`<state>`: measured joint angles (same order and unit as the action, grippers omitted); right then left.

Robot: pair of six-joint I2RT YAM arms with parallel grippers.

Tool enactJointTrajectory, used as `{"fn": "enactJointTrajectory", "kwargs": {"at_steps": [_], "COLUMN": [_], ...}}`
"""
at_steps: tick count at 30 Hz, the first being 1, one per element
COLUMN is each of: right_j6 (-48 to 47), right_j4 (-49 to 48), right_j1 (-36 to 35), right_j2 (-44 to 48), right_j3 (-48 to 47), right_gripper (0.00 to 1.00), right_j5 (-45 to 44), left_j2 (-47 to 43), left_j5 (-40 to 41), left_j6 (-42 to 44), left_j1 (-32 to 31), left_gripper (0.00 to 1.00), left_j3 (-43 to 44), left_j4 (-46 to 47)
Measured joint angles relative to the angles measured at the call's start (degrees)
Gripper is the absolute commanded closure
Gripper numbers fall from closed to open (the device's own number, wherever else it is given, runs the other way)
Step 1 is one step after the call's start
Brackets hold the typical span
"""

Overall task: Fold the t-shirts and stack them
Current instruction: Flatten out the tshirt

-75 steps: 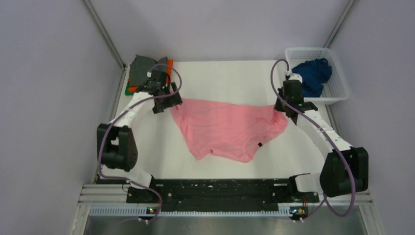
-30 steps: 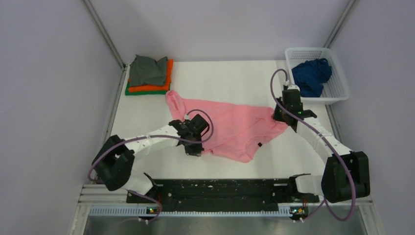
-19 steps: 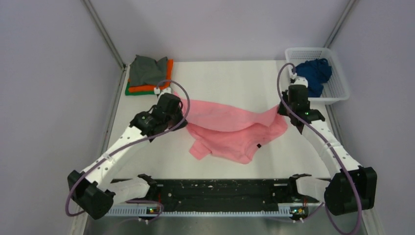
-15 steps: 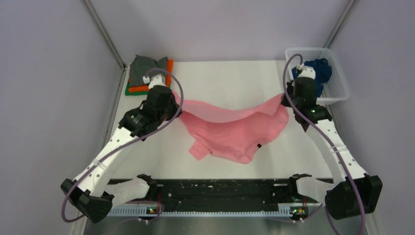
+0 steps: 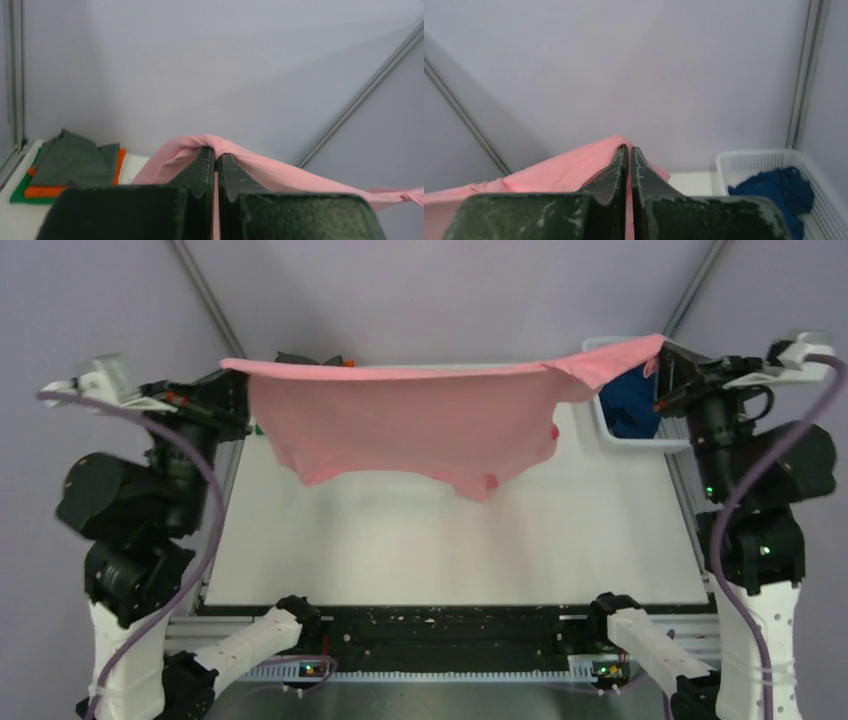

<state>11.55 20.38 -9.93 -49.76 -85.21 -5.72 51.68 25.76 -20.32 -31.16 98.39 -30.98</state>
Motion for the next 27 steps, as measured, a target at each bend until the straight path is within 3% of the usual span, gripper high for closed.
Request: {"fn": "enactJointTrajectory", "kwargs": {"at_steps": [6, 15, 22, 24, 27], "right_j6": [-1.1, -4.6, -7.6, -8.3, -8.8], "right_j4": [-1.1, -0.4, -3.2, -5.3, -8.9], "right_j1": [0.0, 0.0, 0.0, 0.0, 0.0], "right_j2": [2.5, 2.1, -1.5, -4.3, -11.5], "right_j3": [-13.2, -20.7, -11.4, -6.3, 3.1], "right_gripper": [1.00, 1.00, 1.00, 1.00, 1.00], "right_j5": [7.2, 9.8, 1.9, -2.0, -7.2], "left_j2": [-4.6, -5.6, 2.6, 9.4, 22.4], "left_j5": [-7.1, -11.7, -0.4, 3.9, 3.7], "left_j6": [4.4, 5.7, 4.9, 3.5, 0.1], "left_j1": [0.0, 0.0, 0.0, 0.8, 5.4], "left_gripper": [1.00, 1.00, 1.00, 0.97, 1.00], "left_j3": [7.2, 8.3, 4.5, 2.7, -0.1], "left_j4": [2.5, 2.7, 3.0, 2.4, 0.9]}}
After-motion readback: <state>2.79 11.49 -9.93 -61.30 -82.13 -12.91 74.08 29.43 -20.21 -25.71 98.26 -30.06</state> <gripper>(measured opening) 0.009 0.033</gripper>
